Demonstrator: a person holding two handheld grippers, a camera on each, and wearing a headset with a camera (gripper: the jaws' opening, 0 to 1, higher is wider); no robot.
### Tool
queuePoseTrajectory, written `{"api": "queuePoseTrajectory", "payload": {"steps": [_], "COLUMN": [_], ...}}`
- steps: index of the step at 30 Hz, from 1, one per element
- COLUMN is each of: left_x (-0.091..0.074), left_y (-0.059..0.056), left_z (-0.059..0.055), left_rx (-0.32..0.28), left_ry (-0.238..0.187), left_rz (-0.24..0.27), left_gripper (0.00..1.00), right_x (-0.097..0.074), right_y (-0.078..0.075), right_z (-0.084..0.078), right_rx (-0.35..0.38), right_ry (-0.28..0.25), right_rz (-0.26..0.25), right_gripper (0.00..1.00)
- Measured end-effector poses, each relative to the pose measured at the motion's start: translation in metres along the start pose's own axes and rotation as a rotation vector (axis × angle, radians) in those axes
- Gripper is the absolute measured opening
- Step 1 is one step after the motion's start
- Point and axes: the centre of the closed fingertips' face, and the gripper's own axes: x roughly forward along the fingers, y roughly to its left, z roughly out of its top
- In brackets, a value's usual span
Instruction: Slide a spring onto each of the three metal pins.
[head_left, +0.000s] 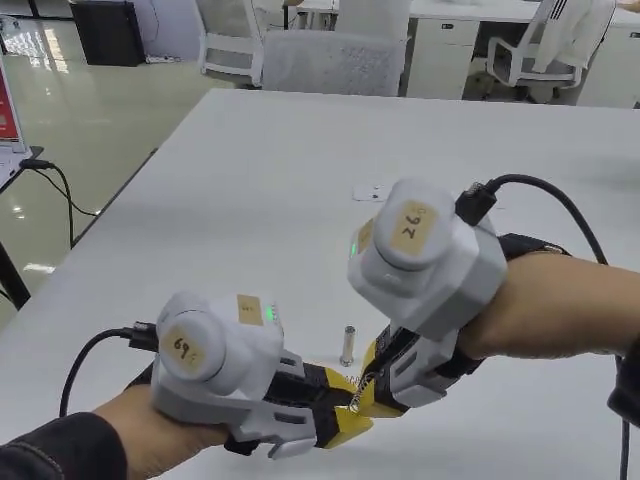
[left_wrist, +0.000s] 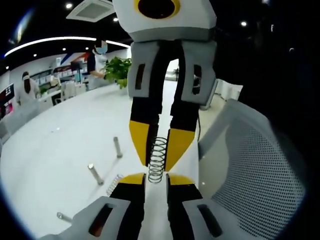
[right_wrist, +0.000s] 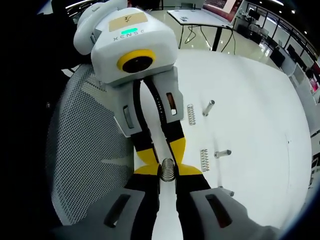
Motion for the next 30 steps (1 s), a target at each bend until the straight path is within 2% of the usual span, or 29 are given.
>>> {"api": "queuePoseTrajectory", "payload": {"steps": [9, 17, 20, 24, 30], "left_x": [-0.011, -0.034, -0.043, -0.054, -0.074], "left_y": [0.004, 0.013, 0.02, 0.023, 0.027], "left_z": [0.0, -0.001, -0.008, -0.013, -0.02], "left_rx": [-0.041, -0.043, -0.058, -0.068, -0.096], "left_ry": [0.001, 0.019, 0.031, 0.033, 0.015], "left_rz": [0.011, 0.031, 0.058, 0.077, 0.128], "left_gripper": [0.2, 0.24, 0.26, 0.27, 0.3], "right_x": [-0.01, -0.017, -0.019, -0.021, -0.028], "right_y": [-0.011, -0.02, -0.022, -0.025, -0.034], "right_z": [-0.01, -0.017, -0.019, -0.023, -0.03], "right_rx": [0.026, 0.051, 0.056, 0.063, 0.088], "right_ry": [0.005, 0.007, 0.008, 0.012, 0.017], "right_rz": [-0.029, -0.055, -0.059, -0.067, -0.083], "right_gripper": [0.08, 0.08, 0.08, 0.08, 0.08]}}
